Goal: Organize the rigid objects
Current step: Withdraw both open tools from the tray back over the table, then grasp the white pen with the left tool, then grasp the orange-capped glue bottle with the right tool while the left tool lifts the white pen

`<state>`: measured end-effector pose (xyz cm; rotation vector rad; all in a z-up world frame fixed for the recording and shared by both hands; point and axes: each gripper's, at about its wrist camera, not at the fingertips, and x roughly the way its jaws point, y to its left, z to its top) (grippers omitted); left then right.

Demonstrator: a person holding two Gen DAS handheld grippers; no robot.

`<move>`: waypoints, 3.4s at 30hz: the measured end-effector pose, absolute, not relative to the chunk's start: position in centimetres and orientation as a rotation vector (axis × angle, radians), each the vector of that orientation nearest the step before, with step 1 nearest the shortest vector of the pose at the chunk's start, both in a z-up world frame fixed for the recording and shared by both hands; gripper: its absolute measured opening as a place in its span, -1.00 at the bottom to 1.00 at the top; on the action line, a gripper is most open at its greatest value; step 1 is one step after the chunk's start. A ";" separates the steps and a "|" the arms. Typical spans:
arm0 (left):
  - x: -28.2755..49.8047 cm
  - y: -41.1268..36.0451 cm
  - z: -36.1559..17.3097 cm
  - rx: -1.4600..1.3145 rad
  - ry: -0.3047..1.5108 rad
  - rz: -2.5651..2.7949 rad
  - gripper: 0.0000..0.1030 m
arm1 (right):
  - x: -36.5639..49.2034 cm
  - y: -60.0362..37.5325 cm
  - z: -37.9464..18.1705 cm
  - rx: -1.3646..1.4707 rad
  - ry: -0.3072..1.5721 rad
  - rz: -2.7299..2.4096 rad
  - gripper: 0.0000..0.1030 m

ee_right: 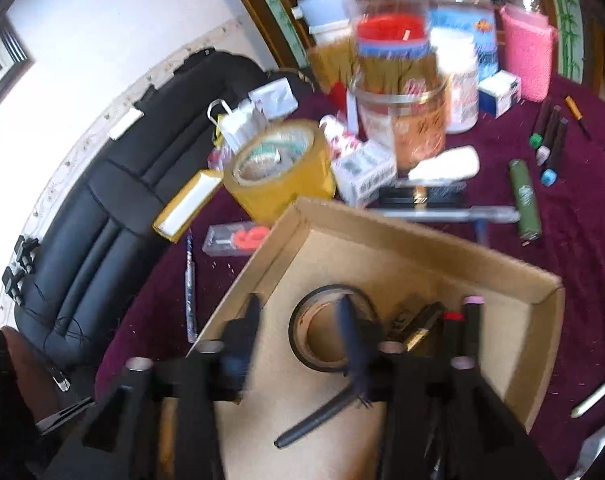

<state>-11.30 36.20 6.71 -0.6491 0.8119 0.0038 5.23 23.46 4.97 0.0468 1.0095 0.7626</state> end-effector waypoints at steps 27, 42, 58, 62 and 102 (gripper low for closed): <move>-4.0 10.9 7.2 -0.176 1.024 -0.283 0.57 | 2.2 -19.6 5.8 0.324 0.621 0.090 0.67; 8.9 4.1 2.5 0.192 1.120 -0.336 -0.40 | 2.3 -21.7 4.1 0.399 0.643 0.110 0.67; 8.5 3.7 1.9 0.282 1.106 -0.469 -0.49 | 2.7 -21.4 3.6 0.404 0.668 0.103 0.67; 7.8 3.0 1.7 0.363 1.083 -0.523 -0.50 | 2.8 -21.3 3.5 0.403 0.678 0.111 0.67; -9.6 16.5 12.6 -0.166 0.721 -0.465 -0.86 | 1.7 -28.0 1.8 0.623 0.732 -0.035 0.67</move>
